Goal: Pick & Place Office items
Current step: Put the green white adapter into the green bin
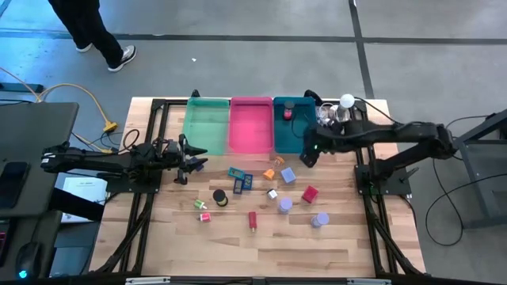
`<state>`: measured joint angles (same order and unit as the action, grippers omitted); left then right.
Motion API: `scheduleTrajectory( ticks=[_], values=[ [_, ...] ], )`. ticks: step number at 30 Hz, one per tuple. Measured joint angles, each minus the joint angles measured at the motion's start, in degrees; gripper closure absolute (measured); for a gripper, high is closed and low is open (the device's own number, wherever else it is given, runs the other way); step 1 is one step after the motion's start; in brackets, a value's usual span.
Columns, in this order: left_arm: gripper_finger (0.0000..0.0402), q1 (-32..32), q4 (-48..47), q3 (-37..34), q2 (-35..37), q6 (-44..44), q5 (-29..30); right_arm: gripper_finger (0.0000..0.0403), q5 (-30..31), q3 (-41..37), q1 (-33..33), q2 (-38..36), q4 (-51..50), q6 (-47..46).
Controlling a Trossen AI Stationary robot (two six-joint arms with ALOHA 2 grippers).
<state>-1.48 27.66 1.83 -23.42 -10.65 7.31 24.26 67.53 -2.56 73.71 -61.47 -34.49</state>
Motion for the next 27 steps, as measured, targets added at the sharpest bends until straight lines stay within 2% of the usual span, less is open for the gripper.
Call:
scheduleTrajectory(
  ticks=[4,9,19,27],
  values=[
    [0.0243,0.5,0.1,0.0,0.0,0.3,0.0,0.0151,9.4,-3.2,4.0,0.0,1.2,-6.0],
    [0.0243,0.6,1.4,0.0,0.0,-0.3,0.0,0.0151,20.3,-6.6,8.8,0.0,6.0,-9.1],
    [0.0231,0.5,1.5,0.0,0.0,-3.8,-0.7,0.0151,28.5,-7.6,15.2,0.0,10.3,-8.9],
    [0.0142,0.5,1.5,0.1,0.0,-4.3,-2.0,0.0151,31.0,-7.6,18.0,0.0,11.2,-9.0]
  ],
)
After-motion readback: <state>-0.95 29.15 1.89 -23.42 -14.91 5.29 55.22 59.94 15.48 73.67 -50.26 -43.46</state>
